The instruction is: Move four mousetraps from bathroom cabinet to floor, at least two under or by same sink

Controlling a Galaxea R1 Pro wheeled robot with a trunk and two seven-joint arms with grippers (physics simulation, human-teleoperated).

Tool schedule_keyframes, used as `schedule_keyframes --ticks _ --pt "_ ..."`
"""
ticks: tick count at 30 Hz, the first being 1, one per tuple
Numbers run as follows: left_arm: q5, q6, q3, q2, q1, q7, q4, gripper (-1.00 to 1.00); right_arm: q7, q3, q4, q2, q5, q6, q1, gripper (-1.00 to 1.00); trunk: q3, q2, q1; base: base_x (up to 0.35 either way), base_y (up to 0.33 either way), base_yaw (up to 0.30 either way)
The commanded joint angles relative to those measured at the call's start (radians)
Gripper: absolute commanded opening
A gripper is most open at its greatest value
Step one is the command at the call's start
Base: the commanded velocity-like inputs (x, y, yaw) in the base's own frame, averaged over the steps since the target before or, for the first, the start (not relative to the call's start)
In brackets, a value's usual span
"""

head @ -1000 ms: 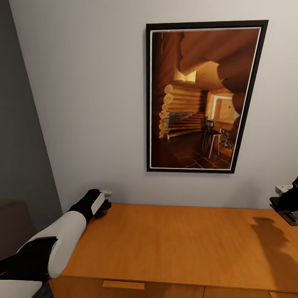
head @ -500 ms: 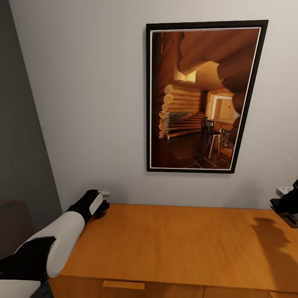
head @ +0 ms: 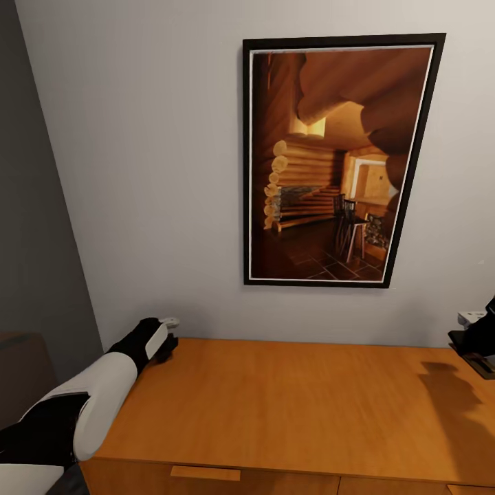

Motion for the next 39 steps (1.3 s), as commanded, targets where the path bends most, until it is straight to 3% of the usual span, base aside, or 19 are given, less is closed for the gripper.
schedule_keyframes --ticks 1,10,22,39 --pt "0.011 0.002 0.004 -0.001 -0.001 0.008 -0.001 1.0 0.01 0.004 -0.001 0.0 0.009 0.001 -0.001 -1.0 -0.001 -0.001 0.0 0.0 0.0 0.0" --pt "0.011 -0.003 0.005 -0.003 -0.001 0.006 0.003 1.0 0.01 0.004 -0.001 0.001 0.009 0.001 -0.001 -1.0 -0.001 -0.001 0.0 0.0 0.0 0.0" --pt "0.01 -0.078 0.005 -0.004 0.0 0.0 0.078 1.0 0.01 0.005 -0.001 0.001 0.009 0.001 -0.001 -1.0 -0.001 -0.001 0.0 0.0 0.0 0.0" --pt "0.011 -0.107 0.001 -0.006 0.0 -0.002 0.088 1.0 0.01 0.005 -0.001 0.001 0.009 0.001 -0.001 -1.0 -0.001 -0.001 0.0 0.0 0.0 0.0"
